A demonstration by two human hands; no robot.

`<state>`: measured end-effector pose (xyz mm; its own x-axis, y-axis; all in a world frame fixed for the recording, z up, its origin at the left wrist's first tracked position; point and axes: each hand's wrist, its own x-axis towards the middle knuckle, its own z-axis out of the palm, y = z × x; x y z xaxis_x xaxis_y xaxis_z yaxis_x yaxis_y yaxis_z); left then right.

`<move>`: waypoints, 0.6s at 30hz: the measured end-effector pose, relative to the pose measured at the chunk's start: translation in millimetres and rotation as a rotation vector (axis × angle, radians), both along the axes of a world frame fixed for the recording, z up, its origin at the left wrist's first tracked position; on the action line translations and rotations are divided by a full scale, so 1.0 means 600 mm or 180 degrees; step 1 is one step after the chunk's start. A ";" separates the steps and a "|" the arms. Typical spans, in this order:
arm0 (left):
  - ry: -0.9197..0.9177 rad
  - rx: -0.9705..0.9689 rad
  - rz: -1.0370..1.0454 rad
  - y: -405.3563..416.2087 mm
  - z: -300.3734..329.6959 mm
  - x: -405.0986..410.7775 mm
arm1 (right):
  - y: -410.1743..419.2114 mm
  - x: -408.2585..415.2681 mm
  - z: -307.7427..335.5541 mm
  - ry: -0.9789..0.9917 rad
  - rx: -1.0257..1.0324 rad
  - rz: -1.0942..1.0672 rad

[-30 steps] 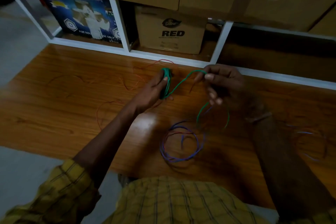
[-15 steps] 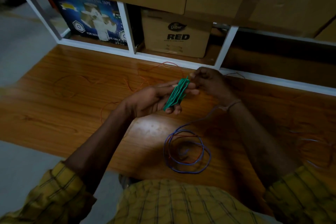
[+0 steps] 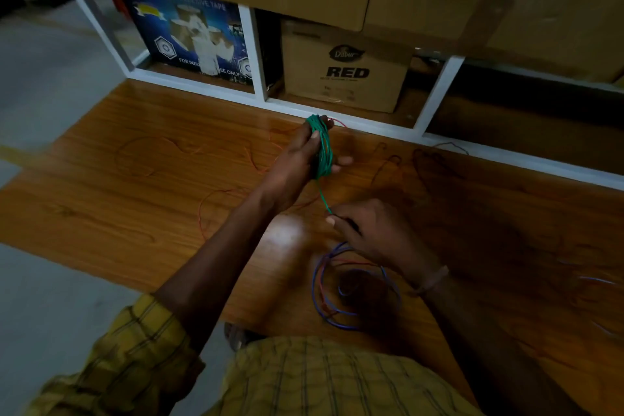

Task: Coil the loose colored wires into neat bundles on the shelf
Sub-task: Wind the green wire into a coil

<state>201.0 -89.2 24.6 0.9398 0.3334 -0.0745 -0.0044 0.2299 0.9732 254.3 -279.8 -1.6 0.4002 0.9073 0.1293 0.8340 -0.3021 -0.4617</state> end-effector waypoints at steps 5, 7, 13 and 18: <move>0.0556 0.1480 -0.0009 0.010 -0.016 -0.011 | -0.019 0.013 0.051 -0.0024 0.0023 0.0060; 0.0767 0.2132 -0.0174 0.012 -0.019 -0.016 | -0.026 0.032 0.077 0.0112 0.0132 0.0046; 0.0851 0.1994 -0.0829 0.005 -0.018 -0.036 | -0.036 0.116 0.137 -0.0149 0.0595 -0.0174; 0.0957 0.1381 -0.1278 -0.008 -0.010 -0.053 | -0.026 0.168 0.159 -0.0568 0.0938 -0.0300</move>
<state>169.1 -93.8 18.6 0.9566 0.0205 -0.2908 0.2862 -0.2559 0.9233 355.2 -295.2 93.6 0.4279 0.7807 0.4554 0.8842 -0.2571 -0.3901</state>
